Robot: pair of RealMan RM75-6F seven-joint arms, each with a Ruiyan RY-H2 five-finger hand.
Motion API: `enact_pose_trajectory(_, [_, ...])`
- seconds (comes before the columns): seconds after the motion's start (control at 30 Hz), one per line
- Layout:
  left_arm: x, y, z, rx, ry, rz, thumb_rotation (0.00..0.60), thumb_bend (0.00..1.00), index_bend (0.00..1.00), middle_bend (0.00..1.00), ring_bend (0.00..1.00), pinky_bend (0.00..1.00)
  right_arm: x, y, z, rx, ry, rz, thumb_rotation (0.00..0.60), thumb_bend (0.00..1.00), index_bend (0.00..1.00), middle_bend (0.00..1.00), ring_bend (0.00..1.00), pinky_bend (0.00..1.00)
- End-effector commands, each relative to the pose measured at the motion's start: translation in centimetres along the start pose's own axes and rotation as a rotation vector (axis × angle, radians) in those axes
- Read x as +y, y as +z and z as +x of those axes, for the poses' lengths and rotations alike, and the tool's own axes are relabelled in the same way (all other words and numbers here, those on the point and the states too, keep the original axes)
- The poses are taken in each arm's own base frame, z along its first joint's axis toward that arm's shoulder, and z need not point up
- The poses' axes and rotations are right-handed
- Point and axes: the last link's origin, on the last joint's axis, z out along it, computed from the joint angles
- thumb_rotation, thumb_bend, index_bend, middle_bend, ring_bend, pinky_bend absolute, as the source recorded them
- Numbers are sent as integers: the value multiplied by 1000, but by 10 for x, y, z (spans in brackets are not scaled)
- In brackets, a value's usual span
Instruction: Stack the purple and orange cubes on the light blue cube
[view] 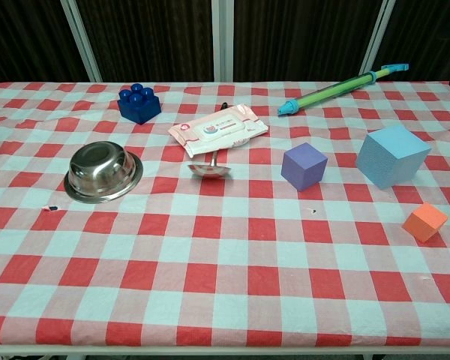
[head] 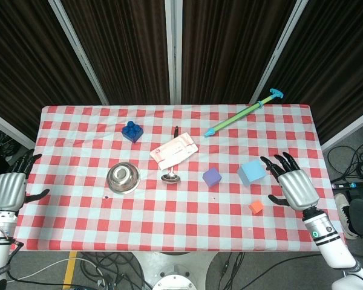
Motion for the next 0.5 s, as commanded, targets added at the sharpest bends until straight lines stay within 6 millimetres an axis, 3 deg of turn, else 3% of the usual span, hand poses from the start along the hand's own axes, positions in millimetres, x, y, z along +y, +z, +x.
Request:
enact_pose_trajectory(0.03, [0,0,0,0,0,-1,600,59,216,188,167,308,0,0,1,2,-5,3,600,51,27,298,71,1])
enact_pose_trajectory(0.3, [1,0,1,-1,3,-4,600,60,216,189,167,308,-11,15,12,-6,-52,63,600,51,27,299,73,1])
enact_pose_trajectory(0.5, [-3,-2,6,16,-5,13,600,60,216,189,167,309,-25,67,14,-98,-116,180,600,52,27,304,82,5])
